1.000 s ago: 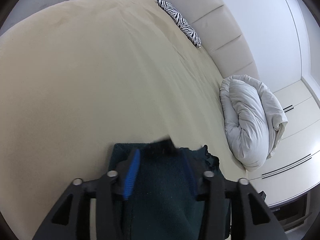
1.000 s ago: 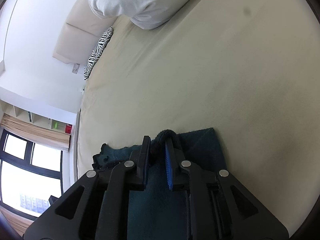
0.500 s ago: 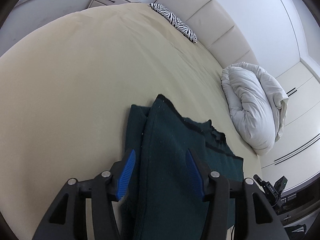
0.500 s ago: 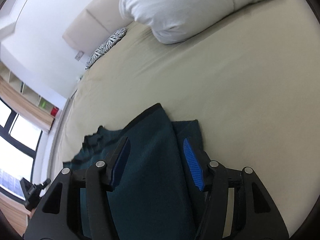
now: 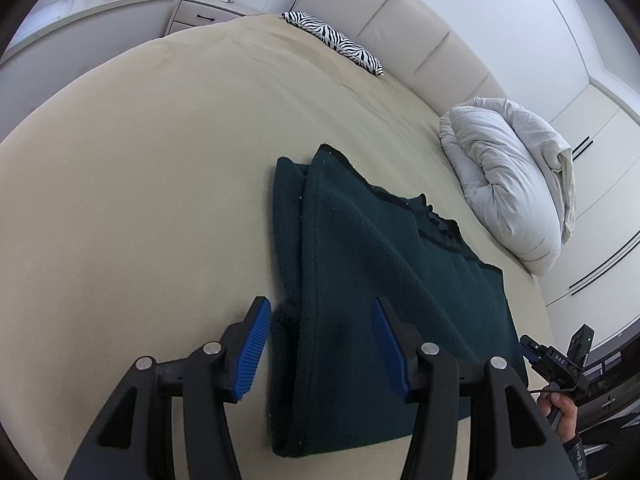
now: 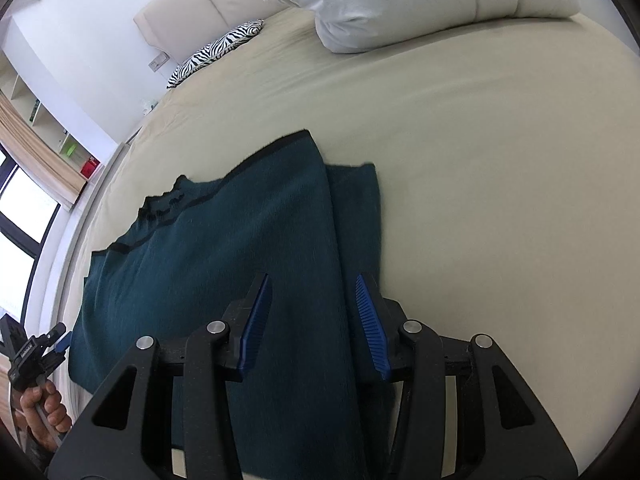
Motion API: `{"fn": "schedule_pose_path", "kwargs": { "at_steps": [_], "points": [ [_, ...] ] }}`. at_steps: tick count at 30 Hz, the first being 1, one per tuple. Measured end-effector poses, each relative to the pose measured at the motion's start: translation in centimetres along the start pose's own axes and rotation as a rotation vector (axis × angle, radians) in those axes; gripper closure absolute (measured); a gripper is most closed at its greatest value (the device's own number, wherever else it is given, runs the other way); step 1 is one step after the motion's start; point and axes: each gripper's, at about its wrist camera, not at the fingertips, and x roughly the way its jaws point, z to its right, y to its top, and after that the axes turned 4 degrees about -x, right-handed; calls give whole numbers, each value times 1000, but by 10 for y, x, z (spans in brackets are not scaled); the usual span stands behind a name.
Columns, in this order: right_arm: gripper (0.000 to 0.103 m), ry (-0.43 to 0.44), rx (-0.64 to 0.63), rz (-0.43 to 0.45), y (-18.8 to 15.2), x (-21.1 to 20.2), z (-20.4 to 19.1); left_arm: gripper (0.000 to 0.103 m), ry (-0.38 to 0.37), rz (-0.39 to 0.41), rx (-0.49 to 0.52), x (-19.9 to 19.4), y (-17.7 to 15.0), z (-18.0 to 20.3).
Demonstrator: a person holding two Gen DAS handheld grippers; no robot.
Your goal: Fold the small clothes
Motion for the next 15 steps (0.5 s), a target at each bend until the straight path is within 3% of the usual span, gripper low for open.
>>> {"fn": "schedule_pose_path", "kwargs": {
  "at_steps": [3,9,11,15],
  "points": [
    [61,22,-8,-2,-15,-14,4,54,5,-12,19,0,-7,2],
    [61,22,-8,-14,-44,-31,12,82,34,-23,34,1,-14,2],
    [61,15,1,-11,-50,-36,17,96,42,-25,51,-1,-18,3],
    [63,28,9,-4,-58,-45,21,96,65,-22,65,-2,-25,4]
  ]
}}
